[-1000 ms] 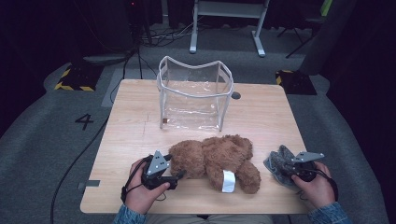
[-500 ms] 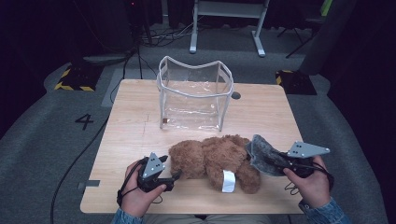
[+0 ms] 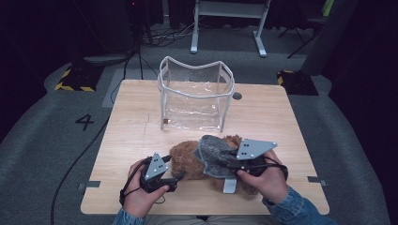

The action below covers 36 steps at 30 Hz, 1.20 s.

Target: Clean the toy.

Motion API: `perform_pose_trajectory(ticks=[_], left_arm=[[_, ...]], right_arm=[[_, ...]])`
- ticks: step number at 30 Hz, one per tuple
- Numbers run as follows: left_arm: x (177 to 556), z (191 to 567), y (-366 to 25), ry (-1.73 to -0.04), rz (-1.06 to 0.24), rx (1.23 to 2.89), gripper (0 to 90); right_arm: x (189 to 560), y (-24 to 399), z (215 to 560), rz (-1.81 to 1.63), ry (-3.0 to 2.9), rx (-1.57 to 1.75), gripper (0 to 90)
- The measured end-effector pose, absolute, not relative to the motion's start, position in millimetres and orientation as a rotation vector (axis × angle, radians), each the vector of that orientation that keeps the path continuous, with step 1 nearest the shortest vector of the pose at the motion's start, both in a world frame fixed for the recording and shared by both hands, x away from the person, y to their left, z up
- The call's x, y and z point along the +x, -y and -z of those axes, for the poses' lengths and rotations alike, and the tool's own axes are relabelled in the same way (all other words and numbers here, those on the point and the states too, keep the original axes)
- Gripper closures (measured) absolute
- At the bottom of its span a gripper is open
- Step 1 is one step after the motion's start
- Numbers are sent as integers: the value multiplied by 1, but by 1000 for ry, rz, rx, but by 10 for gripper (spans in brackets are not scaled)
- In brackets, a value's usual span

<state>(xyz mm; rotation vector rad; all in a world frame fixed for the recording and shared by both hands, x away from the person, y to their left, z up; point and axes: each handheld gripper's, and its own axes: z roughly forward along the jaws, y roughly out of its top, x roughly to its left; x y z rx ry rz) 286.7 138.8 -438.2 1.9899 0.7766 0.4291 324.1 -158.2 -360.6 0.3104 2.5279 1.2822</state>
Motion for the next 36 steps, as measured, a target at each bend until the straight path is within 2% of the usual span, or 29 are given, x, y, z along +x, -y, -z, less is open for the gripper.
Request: perform_pose_trajectory(ticks=[6, 11, 36], left_arm=[[289, 438, -128, -699, -420, 1999, 309], [293, 442, -121, -702, -441, 2035, 288], [294, 445, -122, -725, -418, 2041, 280]], right_arm=[[331, 128, 376, -1254, -2585, 282, 707], [338, 126, 389, -1222, -2612, 322, 703], [337, 231, 398, -1197, -2508, 637, 697]])
